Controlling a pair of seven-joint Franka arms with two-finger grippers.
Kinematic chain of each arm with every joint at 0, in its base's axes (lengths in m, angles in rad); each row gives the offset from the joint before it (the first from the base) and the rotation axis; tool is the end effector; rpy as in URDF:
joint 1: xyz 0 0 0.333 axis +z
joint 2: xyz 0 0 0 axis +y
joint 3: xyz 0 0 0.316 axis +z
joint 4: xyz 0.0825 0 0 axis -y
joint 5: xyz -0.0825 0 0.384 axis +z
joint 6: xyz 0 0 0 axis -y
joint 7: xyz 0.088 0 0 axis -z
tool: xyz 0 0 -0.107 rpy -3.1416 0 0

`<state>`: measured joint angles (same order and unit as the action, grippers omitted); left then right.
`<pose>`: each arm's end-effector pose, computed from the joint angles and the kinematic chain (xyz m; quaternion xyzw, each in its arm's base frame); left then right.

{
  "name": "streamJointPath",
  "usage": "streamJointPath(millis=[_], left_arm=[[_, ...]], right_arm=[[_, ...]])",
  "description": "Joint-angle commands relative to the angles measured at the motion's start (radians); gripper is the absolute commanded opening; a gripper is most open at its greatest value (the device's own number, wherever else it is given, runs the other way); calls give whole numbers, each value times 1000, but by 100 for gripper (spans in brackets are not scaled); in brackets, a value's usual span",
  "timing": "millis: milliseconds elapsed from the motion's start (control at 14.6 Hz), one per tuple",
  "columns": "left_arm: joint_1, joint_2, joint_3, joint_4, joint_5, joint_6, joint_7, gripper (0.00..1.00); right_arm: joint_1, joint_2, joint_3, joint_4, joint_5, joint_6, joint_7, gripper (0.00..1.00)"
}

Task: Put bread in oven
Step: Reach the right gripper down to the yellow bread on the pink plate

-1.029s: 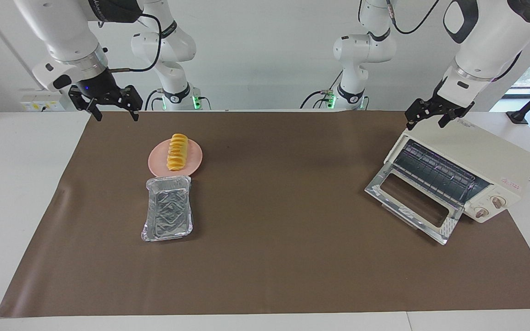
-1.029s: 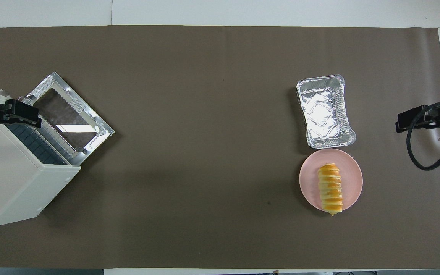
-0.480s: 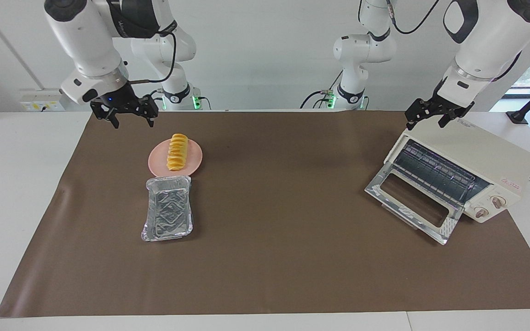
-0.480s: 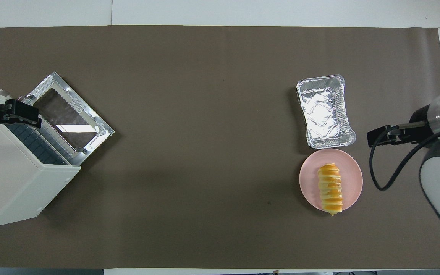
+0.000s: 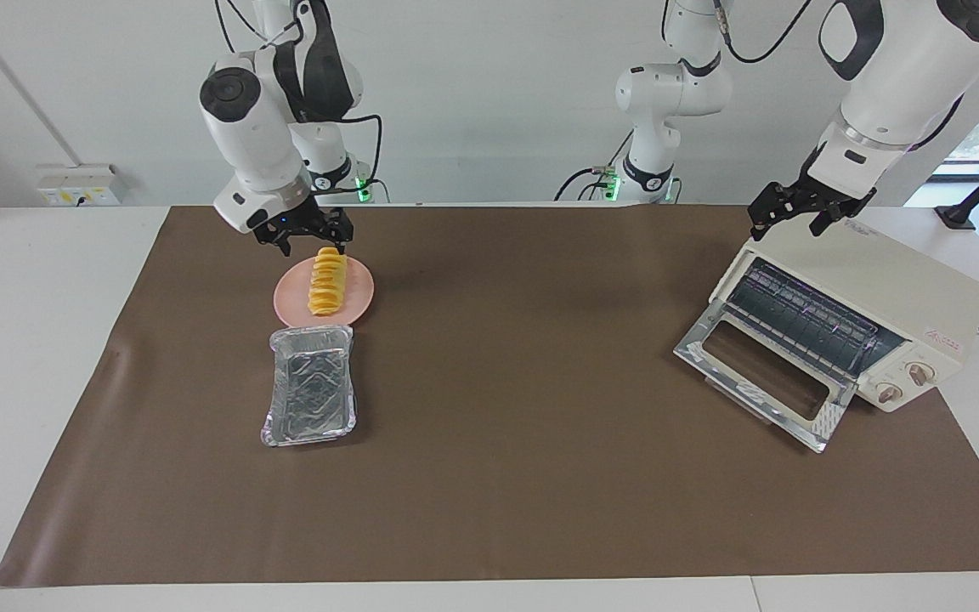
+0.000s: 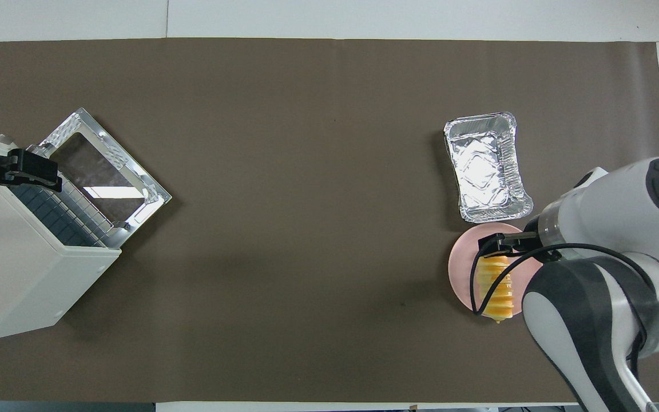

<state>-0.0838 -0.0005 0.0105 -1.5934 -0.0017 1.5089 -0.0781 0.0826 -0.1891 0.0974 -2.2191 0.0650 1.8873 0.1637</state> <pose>0.5453 -0.0402 0.6090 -0.9991 -0.0024 0.0419 0.0023 0.4657 0.0909 0.4438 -0.9972 0.0057 0.0741 0.0085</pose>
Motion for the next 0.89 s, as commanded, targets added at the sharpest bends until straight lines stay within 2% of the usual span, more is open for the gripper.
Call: streamJointPath(millis=[0,206,824], left_arm=[[12,-26,-3,-22,-12,-2,8,100],[12,-26,-3,-22,-12,-2,8,100],[12,-26,-3,-22,-12,-2,8,100]], right_arm=[[-4,-27,-2,-149,39,123,7,100],[-9,-18,-2,-220,41,209,7,100],[-70,25,-2,-303,42,320,7,100]])
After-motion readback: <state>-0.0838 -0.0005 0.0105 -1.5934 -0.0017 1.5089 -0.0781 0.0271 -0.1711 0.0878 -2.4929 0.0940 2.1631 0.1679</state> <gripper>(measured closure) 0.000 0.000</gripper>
